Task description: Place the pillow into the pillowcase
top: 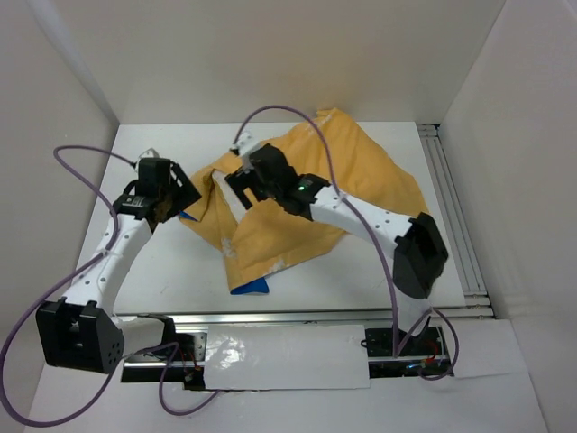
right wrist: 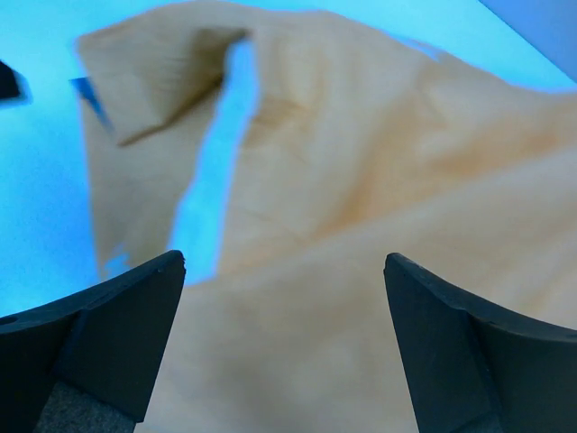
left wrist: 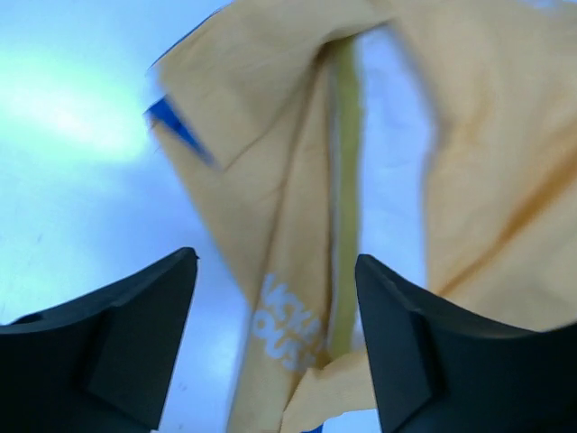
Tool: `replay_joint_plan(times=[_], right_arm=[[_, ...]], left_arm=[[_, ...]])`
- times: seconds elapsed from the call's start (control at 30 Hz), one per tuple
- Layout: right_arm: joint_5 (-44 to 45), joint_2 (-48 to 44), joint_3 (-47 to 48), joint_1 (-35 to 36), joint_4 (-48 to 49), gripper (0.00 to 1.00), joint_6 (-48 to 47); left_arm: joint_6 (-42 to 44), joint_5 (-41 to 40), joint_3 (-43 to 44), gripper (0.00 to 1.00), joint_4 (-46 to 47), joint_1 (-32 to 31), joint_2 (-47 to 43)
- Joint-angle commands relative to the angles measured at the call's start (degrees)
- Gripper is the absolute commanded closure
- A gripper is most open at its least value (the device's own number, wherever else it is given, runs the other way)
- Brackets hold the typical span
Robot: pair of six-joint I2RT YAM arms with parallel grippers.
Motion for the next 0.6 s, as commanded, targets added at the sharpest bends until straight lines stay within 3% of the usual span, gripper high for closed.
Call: replay_joint_plan(times=[0.0,0.1,0.17,0.3,0.4,0.47,0.5,0.53,0.57], right_arm=[[-2.2,7.7,9.0,4.4,-6.0,0.02,-8.9],[-0.9,16.5,17.5,5.5,-7.9,0.00,-10.4],[5.8,24.4,23.0,5.5,-10.8,0.00,-9.7],[11.0,35.4,36.3,4.8,-18.1,0.00,-7.2],[14.0,39.9,37.2,4.3,-20.0,0.00,-6.7],[14.0,40.7,35.9,4.3,-20.0,0.19,-6.7],[12.7,41.2,35.9,3.8,-20.0,0.35,-5.2],[12.6,41.2,35.9,3.1,-20.0,0.72,-3.5],[14.3,39.7,35.2,3.1,-18.7,1.00,-1.1]], left_arm=[[-3.7,-1.5,-6.6,0.20,-5.5,2.0,-1.3],[-3.5,0.4,-9.3,0.24,-5.0,3.7,-3.7],[-3.5,0.9,-9.9,0.24,-4.5,4.3,-4.9],[-2.7,2.2,-11.0,0.24,-3.4,5.6,-4.9],[-2.7,2.8,-11.7,0.24,-3.4,6.8,-4.2],[-2.7,3.5,-12.2,0.24,-2.8,6.8,-3.6],[-2.2,4.3,-12.2,0.24,-2.8,6.8,-3.0],[-2.1,4.3,-12.2,0.24,-2.3,7.3,-3.0],[-2.1,4.9,-12.2,0.26,-2.3,7.3,-2.5]])
